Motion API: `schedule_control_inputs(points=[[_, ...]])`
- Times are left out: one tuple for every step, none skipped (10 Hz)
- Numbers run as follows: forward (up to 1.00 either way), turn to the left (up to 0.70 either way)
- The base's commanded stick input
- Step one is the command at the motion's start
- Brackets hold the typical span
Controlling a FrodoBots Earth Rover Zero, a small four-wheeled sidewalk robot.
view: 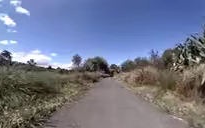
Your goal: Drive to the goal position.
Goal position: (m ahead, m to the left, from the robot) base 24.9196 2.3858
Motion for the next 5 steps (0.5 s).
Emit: schedule_control_inputs(points=[[0.85, 0.0], [0.85, 0.0], [0.85, 0.0], [0.85, 0.0], [0.85, 0.0]])
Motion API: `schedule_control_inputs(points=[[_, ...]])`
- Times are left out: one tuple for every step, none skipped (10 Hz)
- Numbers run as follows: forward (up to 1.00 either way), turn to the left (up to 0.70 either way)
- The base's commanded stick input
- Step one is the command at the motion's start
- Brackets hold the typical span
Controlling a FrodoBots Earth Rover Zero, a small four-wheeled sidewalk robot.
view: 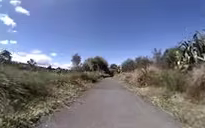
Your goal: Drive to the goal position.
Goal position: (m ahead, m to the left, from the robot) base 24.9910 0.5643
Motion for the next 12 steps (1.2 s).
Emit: schedule_control_inputs(points=[[0.85, 0.0], [0.85, 0.0], [0.85, 0.0], [0.85, 0.0], [0.85, 0.0], [0.85, 0.0], [0.85, 0.0], [0.85, 0.0], [0.85, 0.0], [0.85, 0.0], [0.85, 0.0], [0.85, 0.0]])
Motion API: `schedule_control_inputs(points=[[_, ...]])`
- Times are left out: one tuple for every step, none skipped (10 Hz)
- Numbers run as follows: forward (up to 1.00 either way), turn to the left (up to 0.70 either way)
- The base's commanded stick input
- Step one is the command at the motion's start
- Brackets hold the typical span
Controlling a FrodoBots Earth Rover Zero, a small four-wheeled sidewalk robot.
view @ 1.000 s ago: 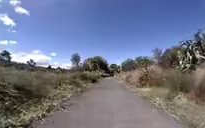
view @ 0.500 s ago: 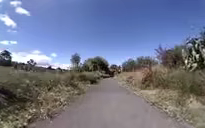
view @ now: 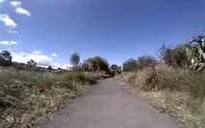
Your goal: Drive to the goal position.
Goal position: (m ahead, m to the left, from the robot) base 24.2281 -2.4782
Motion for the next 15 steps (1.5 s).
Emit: schedule_control_inputs(points=[[0.85, 0.0], [0.85, 0.0], [0.85, 0.0], [0.85, 0.0], [0.85, 0.0], [0.85, 0.0], [0.85, 0.0], [0.85, 0.0], [0.85, 0.0], [0.85, 0.0], [0.85, 0.0], [0.85, 0.0], [0.85, 0.0], [0.85, 0.0], [0.85, 0.0]])
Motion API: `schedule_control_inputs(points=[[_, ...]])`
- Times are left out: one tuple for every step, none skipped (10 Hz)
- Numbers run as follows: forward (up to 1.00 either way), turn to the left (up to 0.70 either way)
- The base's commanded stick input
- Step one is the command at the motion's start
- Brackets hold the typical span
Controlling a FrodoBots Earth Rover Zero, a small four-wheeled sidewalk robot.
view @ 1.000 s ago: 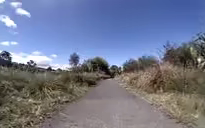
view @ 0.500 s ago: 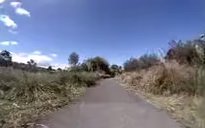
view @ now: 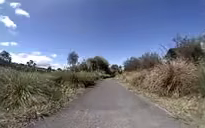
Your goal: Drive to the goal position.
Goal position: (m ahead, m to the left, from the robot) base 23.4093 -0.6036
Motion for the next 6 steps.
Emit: schedule_control_inputs(points=[[0.85, 0.0], [0.85, 0.0], [0.85, 0.0], [0.85, 0.0], [0.85, 0.0], [0.85, 0.0]])
